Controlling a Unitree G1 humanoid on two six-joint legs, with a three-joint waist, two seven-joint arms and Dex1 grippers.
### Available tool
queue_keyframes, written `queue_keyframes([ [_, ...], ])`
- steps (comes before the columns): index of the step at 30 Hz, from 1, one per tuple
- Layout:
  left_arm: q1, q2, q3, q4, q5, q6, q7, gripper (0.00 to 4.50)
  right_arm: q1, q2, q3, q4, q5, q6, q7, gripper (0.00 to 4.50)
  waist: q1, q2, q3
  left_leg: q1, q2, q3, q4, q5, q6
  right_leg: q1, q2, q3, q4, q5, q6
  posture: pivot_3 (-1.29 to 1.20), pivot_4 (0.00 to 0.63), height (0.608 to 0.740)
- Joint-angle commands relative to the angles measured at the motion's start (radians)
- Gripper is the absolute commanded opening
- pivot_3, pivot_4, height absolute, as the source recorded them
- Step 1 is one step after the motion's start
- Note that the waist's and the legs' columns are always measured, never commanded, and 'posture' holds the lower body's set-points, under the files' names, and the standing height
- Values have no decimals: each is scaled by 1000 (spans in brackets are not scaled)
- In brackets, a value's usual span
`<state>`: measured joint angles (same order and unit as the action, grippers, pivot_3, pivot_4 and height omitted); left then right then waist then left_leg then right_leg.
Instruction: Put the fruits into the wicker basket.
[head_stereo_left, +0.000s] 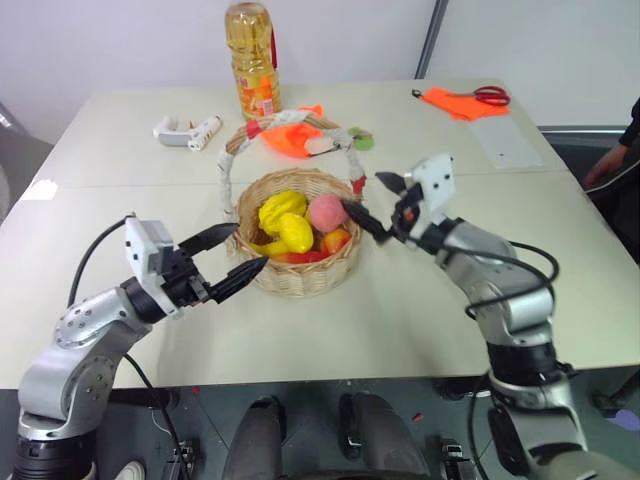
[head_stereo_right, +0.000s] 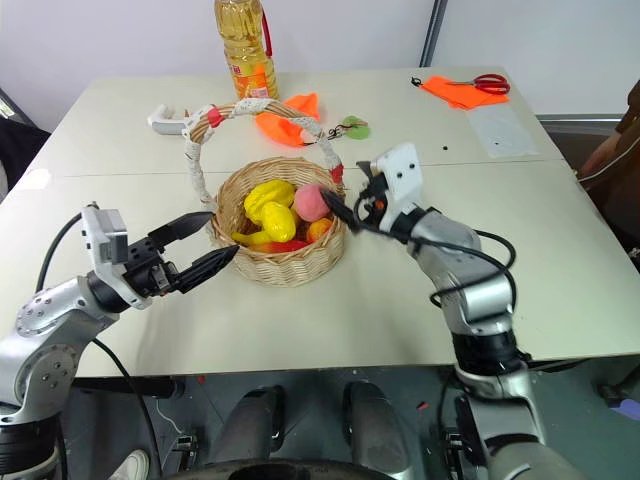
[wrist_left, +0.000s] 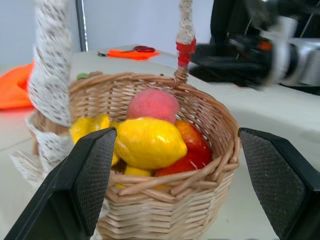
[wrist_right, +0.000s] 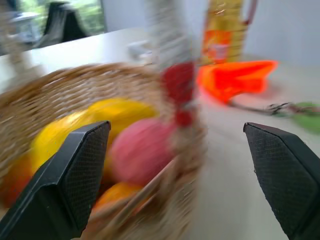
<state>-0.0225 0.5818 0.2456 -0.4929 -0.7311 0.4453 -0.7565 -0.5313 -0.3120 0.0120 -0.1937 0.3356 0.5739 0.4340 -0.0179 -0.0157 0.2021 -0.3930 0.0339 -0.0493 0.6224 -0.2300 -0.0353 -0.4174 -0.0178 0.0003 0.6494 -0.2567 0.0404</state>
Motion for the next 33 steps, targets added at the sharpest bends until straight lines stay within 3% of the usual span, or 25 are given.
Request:
queue_keyframes([
  [1,-10,-4,7,-34,-10,-15,10,4170,-20,15,-22,4,10,-32,-1,3054,5,0,0,0,0,0,0,0,0,0,0,0,0,1,-1,0,150,740],
  [7,7,-10,2,-54,-9,-17,20,4170,-12,-2,-68,-47,46,-40,16,49,4,0,0,-2,0,0,-1,0,0,-2,-1,0,0,2,3,0,150,740],
  [11,1,-17,-9,-50,-4,-20,24,4170,-1,-35,-169,-38,31,-103,-25,49,5,0,0,-2,0,0,-1,0,0,-2,0,0,0,0,0,0,150,740],
  [17,-44,-34,-51,-22,11,-26,15,4170,4,-160,-313,131,-106,-232,-169,49,6,0,0,-3,-1,1,-1,0,0,-2,-1,0,0,0,-1,0,150,740],
  [24,-92,-57,-89,-1,24,-27,10,4170,17,-219,-382,242,-155,-253,-250,49,-5,0,0,1,0,7,-3,0,1,-4,2,9,1,2,2,0,150,740],
  [25,-94,-57,-89,1,24,-26,9,4170,21,-220,-390,239,-145,-248,-246,1014,-5,0,0,3,0,9,-5,0,1,-4,2,12,2,2,3,0,150,740],
  [27,-96,-57,-88,5,26,-26,7,4170,32,-224,-399,219,-132,-241,-238,1798,-5,0,0,4,1,13,-6,0,1,-5,3,14,3,2,3,0,150,740],
  [31,-87,-52,-82,18,34,-16,19,4170,101,-239,-433,134,-78,-226,-182,3823,0,0,0,3,1,15,-6,0,1,-6,3,17,3,2,3,0,150,740],
  [33,-83,-48,-75,32,48,-5,42,4170,163,-257,-456,91,-40,-234,-124,3823,2,0,0,3,1,16,-6,0,1,-6,3,17,2,2,3,0,150,740],
])
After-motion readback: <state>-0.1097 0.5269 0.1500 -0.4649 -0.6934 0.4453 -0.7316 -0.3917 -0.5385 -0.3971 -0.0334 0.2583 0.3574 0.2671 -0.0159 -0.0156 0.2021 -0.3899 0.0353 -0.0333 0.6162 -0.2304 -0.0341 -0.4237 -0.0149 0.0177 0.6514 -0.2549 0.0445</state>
